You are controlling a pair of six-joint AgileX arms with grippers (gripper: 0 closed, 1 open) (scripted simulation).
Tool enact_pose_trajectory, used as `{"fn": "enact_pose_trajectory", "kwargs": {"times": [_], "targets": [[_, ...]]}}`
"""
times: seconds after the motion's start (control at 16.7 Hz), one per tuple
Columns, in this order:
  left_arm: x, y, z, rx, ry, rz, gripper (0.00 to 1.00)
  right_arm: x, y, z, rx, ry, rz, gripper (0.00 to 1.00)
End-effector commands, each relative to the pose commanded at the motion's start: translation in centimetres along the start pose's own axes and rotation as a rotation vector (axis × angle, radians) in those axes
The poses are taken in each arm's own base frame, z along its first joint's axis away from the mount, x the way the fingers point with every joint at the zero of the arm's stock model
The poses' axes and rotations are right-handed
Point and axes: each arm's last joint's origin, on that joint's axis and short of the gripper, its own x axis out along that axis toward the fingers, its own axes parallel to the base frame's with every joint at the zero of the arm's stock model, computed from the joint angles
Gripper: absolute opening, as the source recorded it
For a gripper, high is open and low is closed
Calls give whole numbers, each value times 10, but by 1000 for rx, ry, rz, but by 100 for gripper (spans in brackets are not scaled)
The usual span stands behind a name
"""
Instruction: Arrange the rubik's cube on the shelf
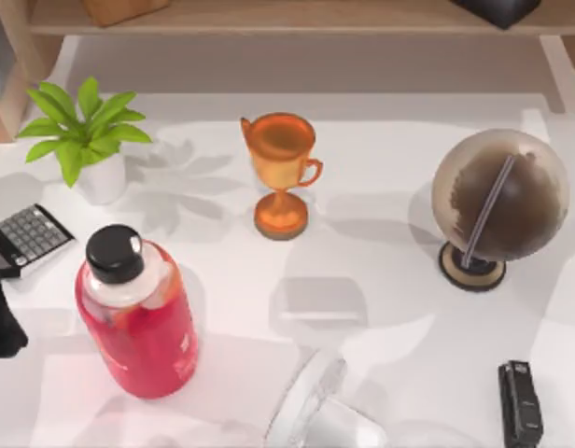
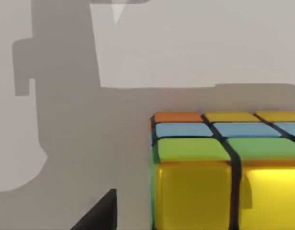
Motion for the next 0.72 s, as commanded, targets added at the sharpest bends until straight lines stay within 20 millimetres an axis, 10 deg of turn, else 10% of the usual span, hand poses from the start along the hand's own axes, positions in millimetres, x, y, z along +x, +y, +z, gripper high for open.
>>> {"fn": "enact_pose_trajectory", "kwargs": {"times": [0.6,0.72], "targets": [[0,0,0,0,0,0,100,0,0,0,0,0,0,2],[0,0,0,0,0,0,100,0,0,0,0,0,0,0]]}}
